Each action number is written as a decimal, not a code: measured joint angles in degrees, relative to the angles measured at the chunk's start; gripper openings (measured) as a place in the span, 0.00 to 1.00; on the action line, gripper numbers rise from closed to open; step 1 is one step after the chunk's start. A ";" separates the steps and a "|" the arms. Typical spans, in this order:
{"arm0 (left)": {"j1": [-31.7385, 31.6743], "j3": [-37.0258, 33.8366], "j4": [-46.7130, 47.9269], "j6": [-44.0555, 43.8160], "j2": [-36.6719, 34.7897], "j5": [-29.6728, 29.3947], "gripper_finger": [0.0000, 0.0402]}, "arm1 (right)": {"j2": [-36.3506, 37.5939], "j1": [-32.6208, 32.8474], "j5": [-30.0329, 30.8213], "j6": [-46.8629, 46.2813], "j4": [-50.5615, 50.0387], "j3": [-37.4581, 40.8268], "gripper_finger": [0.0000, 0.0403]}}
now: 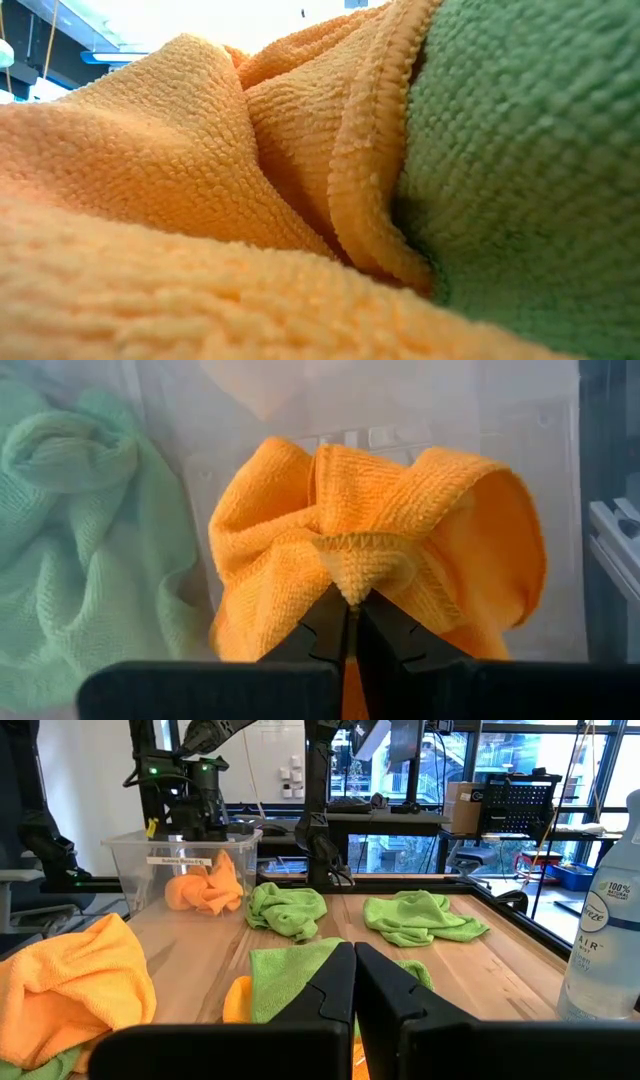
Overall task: Sort microfiber towel by color & place in baskets
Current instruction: Put the orange microfiber cloth into the left transparent bin, then put the green microfiber cloth into the right transparent bin
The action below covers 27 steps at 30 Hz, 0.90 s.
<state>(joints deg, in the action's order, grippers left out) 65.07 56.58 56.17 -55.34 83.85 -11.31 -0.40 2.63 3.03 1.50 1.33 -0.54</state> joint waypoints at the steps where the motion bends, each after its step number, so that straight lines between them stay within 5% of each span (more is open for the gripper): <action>1: -0.15 0.00 0.01 -0.01 0.00 0.01 0.04 | 0.00 -0.02 -0.02 0.00 0.02 0.00 0.00; 11: -1.81 2.41 0.57 1.98 -0.55 8.14 0.21 | 0.00 -0.01 -0.01 0.00 0.01 0.00 0.00; 27: -2.12 12.10 14.53 2.05 -10.40 7.78 0.22 | 0.00 0.00 0.00 0.00 0.02 0.02 0.00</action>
<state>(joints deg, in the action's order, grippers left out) 62.96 68.68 70.70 -53.29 73.46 -3.53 -0.40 2.63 3.02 1.50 1.34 -0.52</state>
